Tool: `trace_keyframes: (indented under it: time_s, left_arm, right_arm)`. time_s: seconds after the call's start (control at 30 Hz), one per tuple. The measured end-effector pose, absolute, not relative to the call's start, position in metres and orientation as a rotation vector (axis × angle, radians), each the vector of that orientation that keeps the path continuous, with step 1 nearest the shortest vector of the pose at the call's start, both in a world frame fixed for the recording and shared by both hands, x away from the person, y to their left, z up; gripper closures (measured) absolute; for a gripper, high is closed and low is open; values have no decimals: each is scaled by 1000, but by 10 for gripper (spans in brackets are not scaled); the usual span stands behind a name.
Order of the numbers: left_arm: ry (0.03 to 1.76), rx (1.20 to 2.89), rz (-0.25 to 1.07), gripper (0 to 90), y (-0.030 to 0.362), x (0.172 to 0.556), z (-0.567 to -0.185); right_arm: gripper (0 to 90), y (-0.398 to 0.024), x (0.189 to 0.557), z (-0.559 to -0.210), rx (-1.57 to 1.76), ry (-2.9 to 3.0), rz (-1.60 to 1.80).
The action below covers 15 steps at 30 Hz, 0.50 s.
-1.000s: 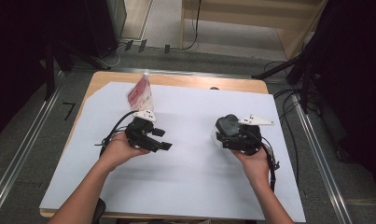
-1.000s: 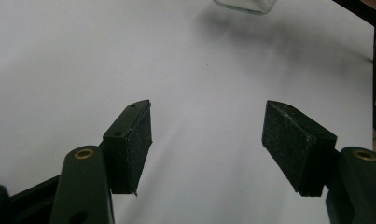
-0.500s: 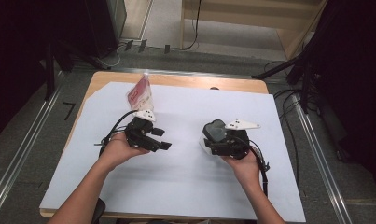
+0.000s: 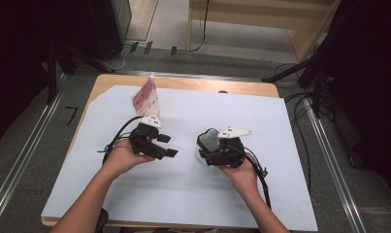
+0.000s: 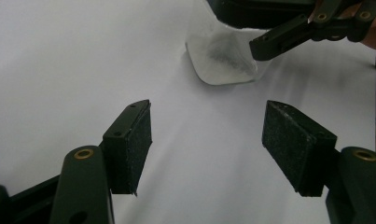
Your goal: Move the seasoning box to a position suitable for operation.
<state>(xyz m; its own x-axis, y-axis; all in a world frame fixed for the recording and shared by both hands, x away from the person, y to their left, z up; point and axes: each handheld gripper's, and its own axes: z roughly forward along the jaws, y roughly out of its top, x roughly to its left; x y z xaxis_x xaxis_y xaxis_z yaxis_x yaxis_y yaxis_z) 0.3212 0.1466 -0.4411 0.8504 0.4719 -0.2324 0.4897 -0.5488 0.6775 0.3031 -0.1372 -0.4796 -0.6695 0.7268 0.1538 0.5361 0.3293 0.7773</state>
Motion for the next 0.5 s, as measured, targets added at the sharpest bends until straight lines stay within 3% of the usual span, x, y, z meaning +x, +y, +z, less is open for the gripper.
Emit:
trace_keyframes:
  time_s: [0.5]
  left_arm:
    - [682, 2248, -33, 341, 144, 321, -442]
  right_arm:
    - [144, -124, 298, -488, 1081, 2384, 1213]
